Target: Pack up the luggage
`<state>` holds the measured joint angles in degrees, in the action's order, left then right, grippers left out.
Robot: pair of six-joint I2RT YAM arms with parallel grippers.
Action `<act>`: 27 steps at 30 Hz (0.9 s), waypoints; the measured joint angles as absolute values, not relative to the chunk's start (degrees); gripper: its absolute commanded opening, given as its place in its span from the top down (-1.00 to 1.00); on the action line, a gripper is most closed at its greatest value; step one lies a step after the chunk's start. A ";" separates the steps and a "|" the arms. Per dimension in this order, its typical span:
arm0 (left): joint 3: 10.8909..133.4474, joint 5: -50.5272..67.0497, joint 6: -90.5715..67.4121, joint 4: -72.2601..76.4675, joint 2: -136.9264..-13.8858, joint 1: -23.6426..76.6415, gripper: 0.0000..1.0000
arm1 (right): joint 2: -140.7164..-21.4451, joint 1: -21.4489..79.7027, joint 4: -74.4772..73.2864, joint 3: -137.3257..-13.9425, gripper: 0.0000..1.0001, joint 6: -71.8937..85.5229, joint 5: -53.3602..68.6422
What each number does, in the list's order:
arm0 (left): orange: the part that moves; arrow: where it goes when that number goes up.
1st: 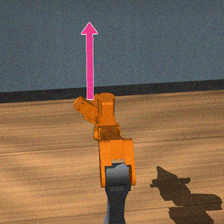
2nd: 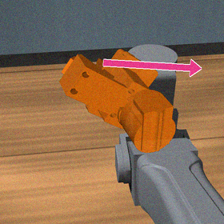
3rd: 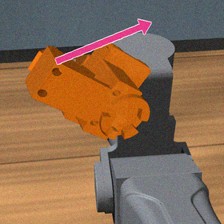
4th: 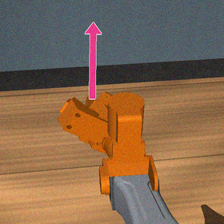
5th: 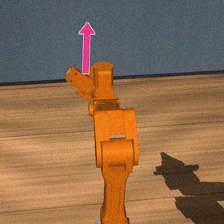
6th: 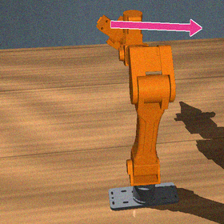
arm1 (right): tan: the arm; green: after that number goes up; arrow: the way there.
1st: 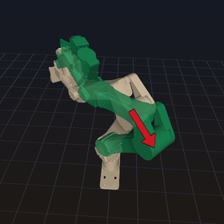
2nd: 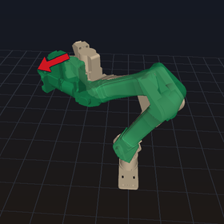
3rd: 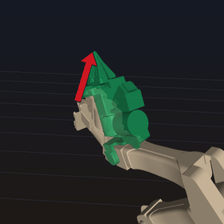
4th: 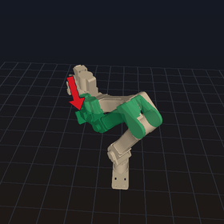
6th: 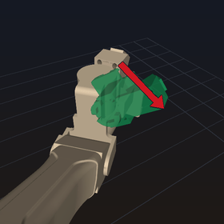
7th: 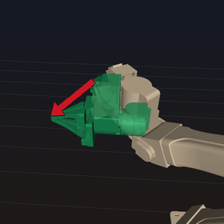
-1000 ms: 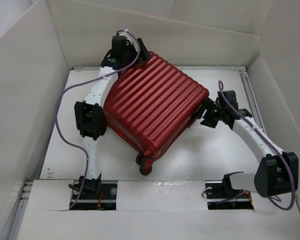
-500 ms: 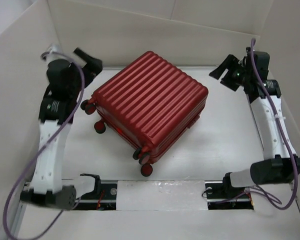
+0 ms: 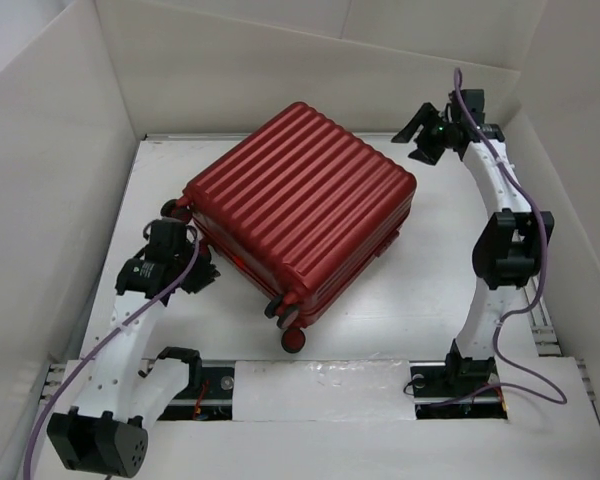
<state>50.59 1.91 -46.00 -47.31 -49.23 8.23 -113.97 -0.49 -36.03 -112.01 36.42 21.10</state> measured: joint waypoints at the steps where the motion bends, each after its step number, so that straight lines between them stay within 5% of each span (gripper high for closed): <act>1: 49.23 3.05 -46.28 -47.42 -49.25 8.25 0.60 | -114.15 0.14 -35.64 -110.89 -0.46 36.25 21.54; 11: 48.27 10.17 -46.61 -36.42 -64.27 11.44 0.55 | -102.87 5.13 -27.97 -87.61 -0.39 34.68 20.71; 17: 57.06 8.93 -43.31 -35.86 -78.54 10.02 0.55 | -83.46 5.26 -25.36 -72.20 -0.39 31.83 12.80; 21: 71.90 5.19 -41.43 -35.77 -91.88 9.50 0.42 | -71.16 9.08 -26.59 -66.22 -0.39 29.15 3.05; 27: 109.38 2.63 -41.56 -27.49 -113.51 9.04 -0.09 | -63.75 27.11 -38.98 -67.77 -0.39 25.87 2.68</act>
<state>109.38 2.63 -41.56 -27.49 -113.51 9.04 -63.75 27.11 -38.98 -67.77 25.87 2.68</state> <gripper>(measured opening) 0.488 0.691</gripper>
